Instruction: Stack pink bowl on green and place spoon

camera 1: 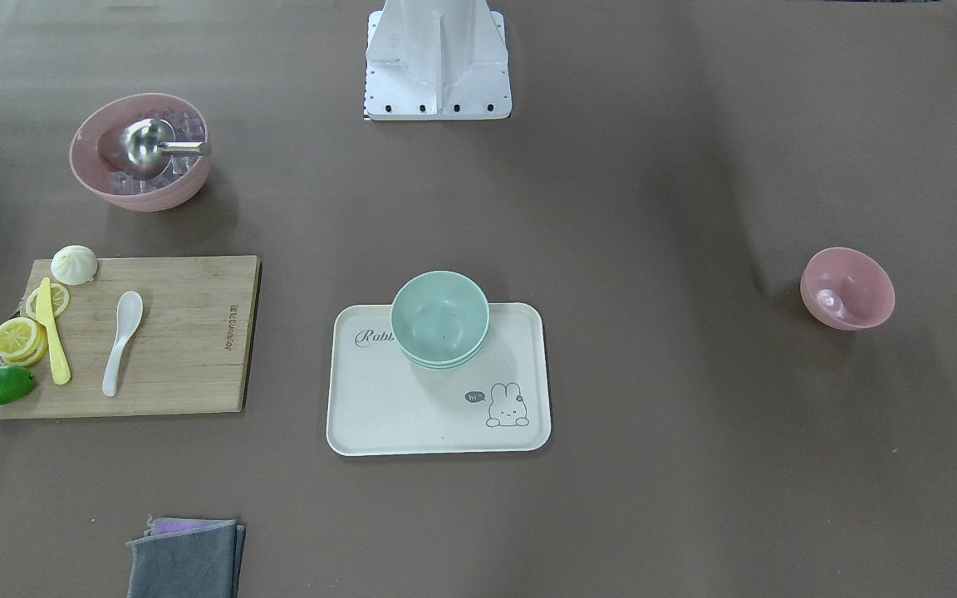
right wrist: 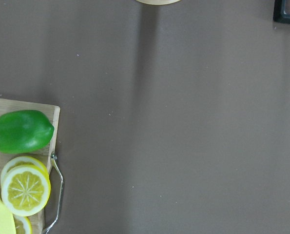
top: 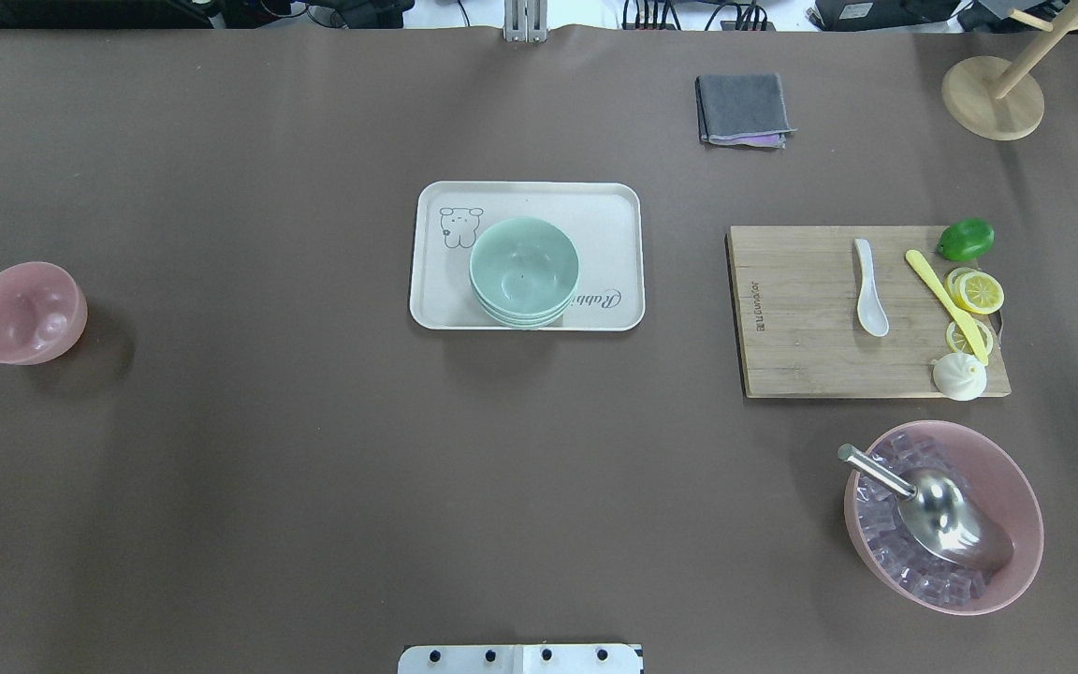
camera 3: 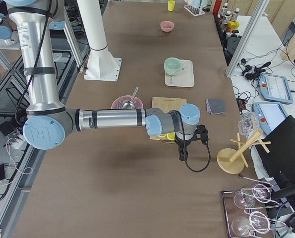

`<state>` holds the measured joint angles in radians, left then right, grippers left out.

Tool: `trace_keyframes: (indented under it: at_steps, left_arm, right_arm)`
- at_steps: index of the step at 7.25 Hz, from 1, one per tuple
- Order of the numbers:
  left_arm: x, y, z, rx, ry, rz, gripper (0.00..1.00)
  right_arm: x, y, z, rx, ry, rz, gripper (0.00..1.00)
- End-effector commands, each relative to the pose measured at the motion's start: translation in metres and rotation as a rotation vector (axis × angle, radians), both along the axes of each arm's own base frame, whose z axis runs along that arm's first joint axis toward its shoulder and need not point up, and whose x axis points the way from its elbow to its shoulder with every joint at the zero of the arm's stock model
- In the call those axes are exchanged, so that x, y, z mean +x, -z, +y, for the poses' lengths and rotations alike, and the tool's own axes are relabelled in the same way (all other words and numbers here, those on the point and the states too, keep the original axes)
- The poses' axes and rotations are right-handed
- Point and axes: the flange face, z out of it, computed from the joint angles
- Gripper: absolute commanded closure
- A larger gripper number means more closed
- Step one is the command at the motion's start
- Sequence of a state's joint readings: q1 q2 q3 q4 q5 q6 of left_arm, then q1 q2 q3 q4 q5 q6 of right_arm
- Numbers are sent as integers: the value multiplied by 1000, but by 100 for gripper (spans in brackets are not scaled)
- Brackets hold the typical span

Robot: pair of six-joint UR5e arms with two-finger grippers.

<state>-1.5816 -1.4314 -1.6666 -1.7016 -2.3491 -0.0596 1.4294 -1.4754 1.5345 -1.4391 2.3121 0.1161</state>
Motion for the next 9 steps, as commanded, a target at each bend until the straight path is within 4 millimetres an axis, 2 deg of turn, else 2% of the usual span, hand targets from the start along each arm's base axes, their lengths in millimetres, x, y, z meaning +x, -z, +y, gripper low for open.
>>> trace_keyframes:
  at_steps: [1, 9]
  left_arm:
    - [0, 1, 0, 2, 1, 1, 2]
    - [0, 3, 0, 36, 2, 1, 2]
  right_arm:
    - [-1, 0, 0, -3, -2, -1, 0]
    - [-1, 0, 1, -7, -6, -1, 0]
